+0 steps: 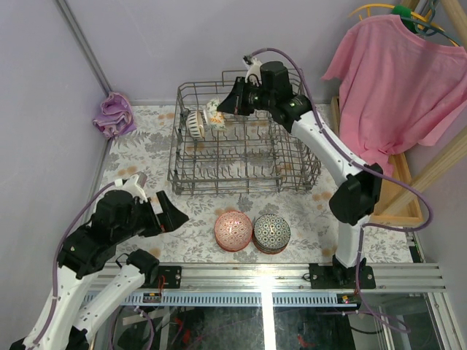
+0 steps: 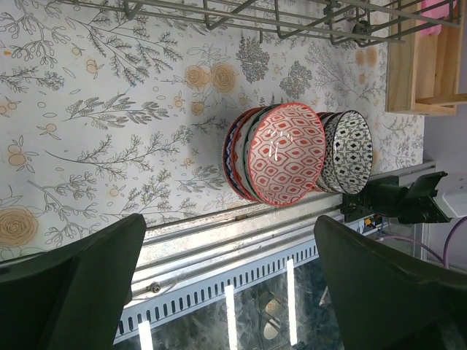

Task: Load the bowls into the dish rack
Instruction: Place the bowl in the dish rack.

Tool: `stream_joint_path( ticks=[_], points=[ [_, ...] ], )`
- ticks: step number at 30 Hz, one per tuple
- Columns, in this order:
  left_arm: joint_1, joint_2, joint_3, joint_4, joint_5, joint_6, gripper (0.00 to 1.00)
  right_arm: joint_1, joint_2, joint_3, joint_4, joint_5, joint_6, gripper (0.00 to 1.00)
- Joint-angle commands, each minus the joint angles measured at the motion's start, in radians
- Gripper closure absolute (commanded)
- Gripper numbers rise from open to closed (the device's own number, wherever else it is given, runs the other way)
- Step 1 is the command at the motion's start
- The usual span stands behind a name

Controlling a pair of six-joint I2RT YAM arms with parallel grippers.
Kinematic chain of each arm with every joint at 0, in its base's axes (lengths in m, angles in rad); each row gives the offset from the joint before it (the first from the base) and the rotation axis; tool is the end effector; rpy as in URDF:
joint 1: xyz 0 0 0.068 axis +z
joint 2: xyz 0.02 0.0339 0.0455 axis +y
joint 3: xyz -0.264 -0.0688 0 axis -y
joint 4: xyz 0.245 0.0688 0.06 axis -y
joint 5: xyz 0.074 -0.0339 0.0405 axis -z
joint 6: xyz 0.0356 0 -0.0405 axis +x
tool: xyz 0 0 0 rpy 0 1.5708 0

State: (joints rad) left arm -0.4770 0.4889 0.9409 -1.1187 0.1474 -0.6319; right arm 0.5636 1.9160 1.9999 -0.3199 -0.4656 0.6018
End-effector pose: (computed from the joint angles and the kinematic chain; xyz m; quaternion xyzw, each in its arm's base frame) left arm 0.0571 -0.0354 0.3309 -0.0373 0.8969 -0.2857 0.3355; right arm 0.3730 0.2546 0.4175 -0.1282 0.7668 0.4827 0.4032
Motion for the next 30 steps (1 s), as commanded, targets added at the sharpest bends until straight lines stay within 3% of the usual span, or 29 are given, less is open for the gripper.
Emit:
stream_joint_path(
  ticks=[1, 14, 30],
  points=[
    [-0.003, -0.016, 0.034, -0.034, 0.007, 0.004, 0.0, -0.018, 0.041, 0.104, 0.21, -0.096, 0.057, 1.0],
    [-0.003, -0.027, 0.064, -0.073, -0.01, 0.01, 0.0, -0.039, 0.233, 0.188, 0.338, -0.117, 0.122, 1.0],
    [-0.004, -0.024, 0.068, -0.085, -0.034, 0.028, 0.0, -0.065, 0.347, 0.228, 0.356, -0.102, 0.142, 1.0]
  ],
)
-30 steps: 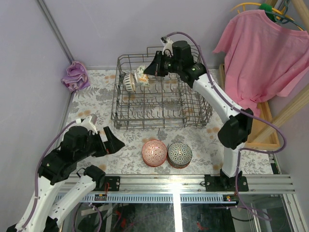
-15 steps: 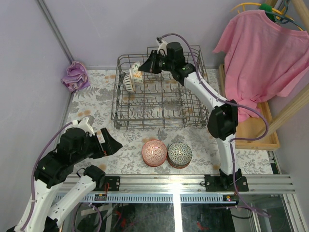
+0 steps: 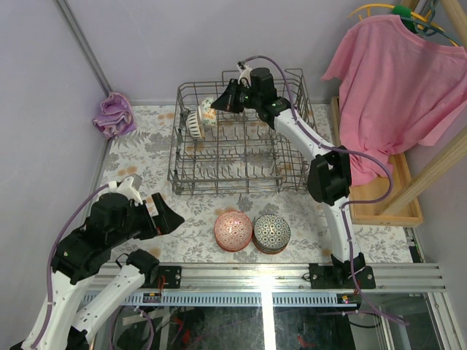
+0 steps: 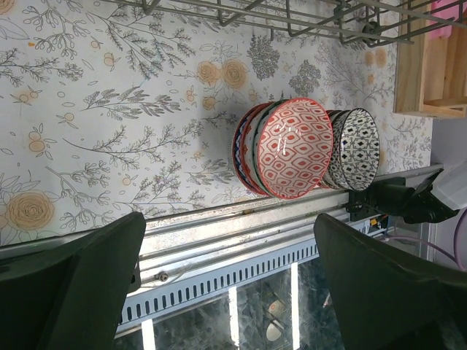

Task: Load the bowls into the dish rack
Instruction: Place the bowl in the dish rack.

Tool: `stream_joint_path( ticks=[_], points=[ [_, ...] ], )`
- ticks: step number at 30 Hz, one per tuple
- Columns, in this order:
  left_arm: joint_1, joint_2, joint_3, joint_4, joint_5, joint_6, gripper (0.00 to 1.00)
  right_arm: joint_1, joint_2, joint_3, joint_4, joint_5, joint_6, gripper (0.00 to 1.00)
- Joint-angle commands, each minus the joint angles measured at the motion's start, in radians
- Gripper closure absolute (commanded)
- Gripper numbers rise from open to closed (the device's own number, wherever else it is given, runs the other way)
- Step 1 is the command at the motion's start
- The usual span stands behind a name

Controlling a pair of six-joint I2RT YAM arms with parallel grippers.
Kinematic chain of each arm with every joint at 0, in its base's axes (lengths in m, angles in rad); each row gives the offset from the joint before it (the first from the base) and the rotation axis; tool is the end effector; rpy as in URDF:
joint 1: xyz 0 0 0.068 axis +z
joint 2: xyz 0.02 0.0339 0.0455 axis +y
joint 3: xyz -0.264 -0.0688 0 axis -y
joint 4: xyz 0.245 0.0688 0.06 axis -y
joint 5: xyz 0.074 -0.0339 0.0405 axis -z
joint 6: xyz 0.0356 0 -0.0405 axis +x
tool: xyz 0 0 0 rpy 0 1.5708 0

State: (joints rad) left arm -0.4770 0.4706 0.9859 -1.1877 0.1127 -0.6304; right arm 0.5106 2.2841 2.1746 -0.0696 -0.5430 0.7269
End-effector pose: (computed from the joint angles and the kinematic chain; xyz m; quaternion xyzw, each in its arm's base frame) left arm 0.0460 -0.0283 0.3380 -0.0445 0.8986 -0.2711 0.3421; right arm 0.4671 0.2827 0.3274 -0.0911 0.7536 0.5259 0.3837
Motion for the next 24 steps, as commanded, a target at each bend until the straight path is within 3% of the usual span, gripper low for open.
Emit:
stream_joint_path(
  ticks=[1, 24],
  points=[
    [-0.003, -0.005, 0.024, -0.016, 0.001, 0.027, 0.0, -0.014, -0.018, 0.051, 0.109, -0.025, 0.02, 1.0],
    [-0.003, -0.012, 0.007, -0.022, -0.027, 0.027, 0.0, -0.038, 0.03, -0.008, 0.145, -0.017, 0.023, 1.0]
  ],
)
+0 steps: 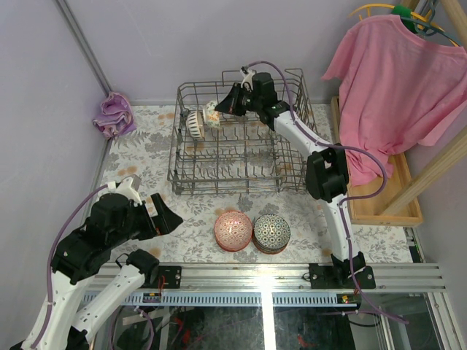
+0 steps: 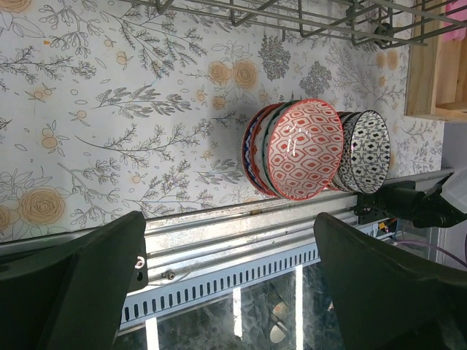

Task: Load the bowls into the dish rack
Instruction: Place the bowl in the dish rack.

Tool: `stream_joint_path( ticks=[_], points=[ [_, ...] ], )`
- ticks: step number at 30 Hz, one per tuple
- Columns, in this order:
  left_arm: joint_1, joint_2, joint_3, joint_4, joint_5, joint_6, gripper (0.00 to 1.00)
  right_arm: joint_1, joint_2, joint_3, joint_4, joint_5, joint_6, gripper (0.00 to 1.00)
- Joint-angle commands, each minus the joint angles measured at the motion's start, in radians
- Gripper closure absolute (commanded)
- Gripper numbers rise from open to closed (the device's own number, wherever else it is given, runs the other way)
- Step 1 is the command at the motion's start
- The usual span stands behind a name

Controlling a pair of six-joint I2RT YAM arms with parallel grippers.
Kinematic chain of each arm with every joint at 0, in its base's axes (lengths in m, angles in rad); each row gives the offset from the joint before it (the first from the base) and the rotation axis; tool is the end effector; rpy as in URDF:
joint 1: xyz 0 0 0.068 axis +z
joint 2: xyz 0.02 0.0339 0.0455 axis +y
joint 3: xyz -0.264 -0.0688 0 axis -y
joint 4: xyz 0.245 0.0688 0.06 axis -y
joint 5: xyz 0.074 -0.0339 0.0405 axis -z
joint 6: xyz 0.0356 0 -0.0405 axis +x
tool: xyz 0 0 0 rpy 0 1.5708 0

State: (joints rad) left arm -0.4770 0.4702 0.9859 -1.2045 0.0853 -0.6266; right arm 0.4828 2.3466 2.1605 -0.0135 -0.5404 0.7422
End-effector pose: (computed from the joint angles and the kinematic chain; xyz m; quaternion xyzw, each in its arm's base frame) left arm 0.0454 -0.0269 0.3365 -0.0494 0.9023 -0.2564 0.3429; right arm 0.4868 0.2758 0.2949 -0.0711 0.7615 0.5198 0.3805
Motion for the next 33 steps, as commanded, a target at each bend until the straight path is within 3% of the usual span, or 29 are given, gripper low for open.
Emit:
stream_joint_path(
  ticks=[1, 27, 33],
  points=[
    [-0.003, -0.012, 0.006, -0.003, 0.001, 0.022, 0.0, -0.012, -0.031, 0.006, 0.091, -0.02, 0.007, 1.0],
    [-0.003, 0.008, -0.016, 0.024, 0.004, 0.023, 0.0, -0.014, 0.008, -0.049, 0.088, 0.01, -0.01, 1.0],
    [-0.003, 0.019, -0.011, 0.043, 0.012, 0.022, 0.0, -0.014, 0.003, -0.076, 0.085, 0.016, -0.017, 0.86]
  ],
)
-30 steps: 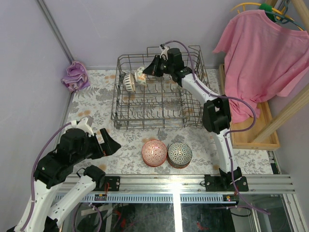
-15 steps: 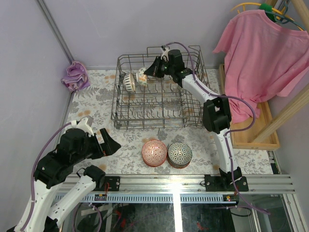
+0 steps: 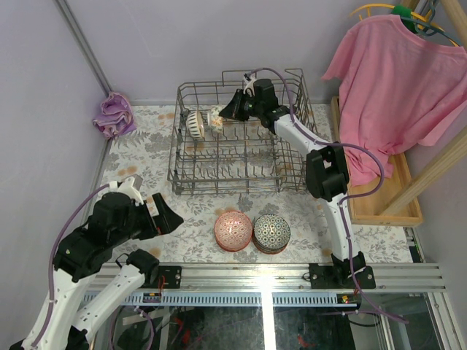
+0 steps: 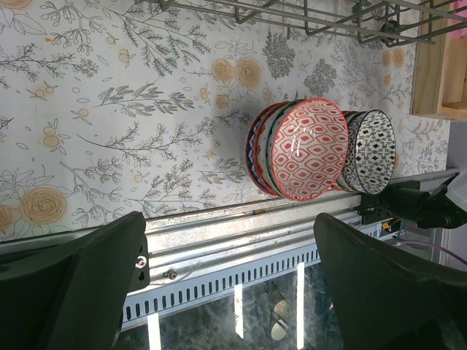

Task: Load the bowls into the dish rack
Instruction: Place the bowl in the dish rack.

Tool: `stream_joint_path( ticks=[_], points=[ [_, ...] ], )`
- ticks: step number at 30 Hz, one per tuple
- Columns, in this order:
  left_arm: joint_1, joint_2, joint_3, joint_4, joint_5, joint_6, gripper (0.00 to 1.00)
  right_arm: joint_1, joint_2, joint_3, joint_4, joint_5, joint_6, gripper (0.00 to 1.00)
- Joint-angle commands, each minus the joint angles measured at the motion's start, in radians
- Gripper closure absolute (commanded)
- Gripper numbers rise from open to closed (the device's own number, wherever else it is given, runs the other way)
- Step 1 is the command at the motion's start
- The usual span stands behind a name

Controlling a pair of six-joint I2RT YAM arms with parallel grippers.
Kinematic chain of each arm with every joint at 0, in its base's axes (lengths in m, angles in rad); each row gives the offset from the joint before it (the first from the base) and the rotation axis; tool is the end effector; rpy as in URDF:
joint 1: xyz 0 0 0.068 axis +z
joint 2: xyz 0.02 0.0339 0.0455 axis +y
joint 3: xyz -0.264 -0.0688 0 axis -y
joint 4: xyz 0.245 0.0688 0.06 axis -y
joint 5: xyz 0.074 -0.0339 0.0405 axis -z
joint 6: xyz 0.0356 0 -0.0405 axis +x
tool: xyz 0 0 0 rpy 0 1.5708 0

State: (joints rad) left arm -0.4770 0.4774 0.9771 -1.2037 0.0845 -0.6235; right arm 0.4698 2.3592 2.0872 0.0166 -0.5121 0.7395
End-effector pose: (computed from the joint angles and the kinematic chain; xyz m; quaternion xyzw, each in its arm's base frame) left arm 0.0477 -0.0280 0.3340 -0.0487 0.9056 -0.2521 0.3376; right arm 0.4923 0.2695 0.2651 -0.0505 0.7795 0.5011 0.3726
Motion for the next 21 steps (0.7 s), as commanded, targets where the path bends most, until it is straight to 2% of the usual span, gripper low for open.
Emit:
stream_joint_path(
  ticks=[1, 5, 9, 15, 21],
  points=[
    [-0.004, 0.013, 0.0, 0.045, 0.014, 0.018, 0.01, -0.001, -0.009, -0.003, 0.05, -0.011, -0.017, 0.84],
    [-0.003, 0.014, 0.001, 0.046, 0.018, 0.019, 0.0, -0.001, -0.006, 0.001, 0.038, -0.009, -0.023, 0.81],
    [-0.002, 0.009, -0.003, 0.047, 0.022, 0.018, 0.0, -0.002, -0.008, 0.004, 0.026, -0.011, -0.025, 0.65],
    [-0.003, 0.007, 0.002, 0.046, 0.023, 0.018, 0.0, -0.002, -0.013, 0.007, 0.023, -0.016, -0.024, 0.56],
    [-0.003, 0.008, 0.007, 0.046, 0.027, 0.018, 0.0, -0.001, -0.04, 0.011, 0.008, -0.015, -0.034, 0.54]
  ],
)
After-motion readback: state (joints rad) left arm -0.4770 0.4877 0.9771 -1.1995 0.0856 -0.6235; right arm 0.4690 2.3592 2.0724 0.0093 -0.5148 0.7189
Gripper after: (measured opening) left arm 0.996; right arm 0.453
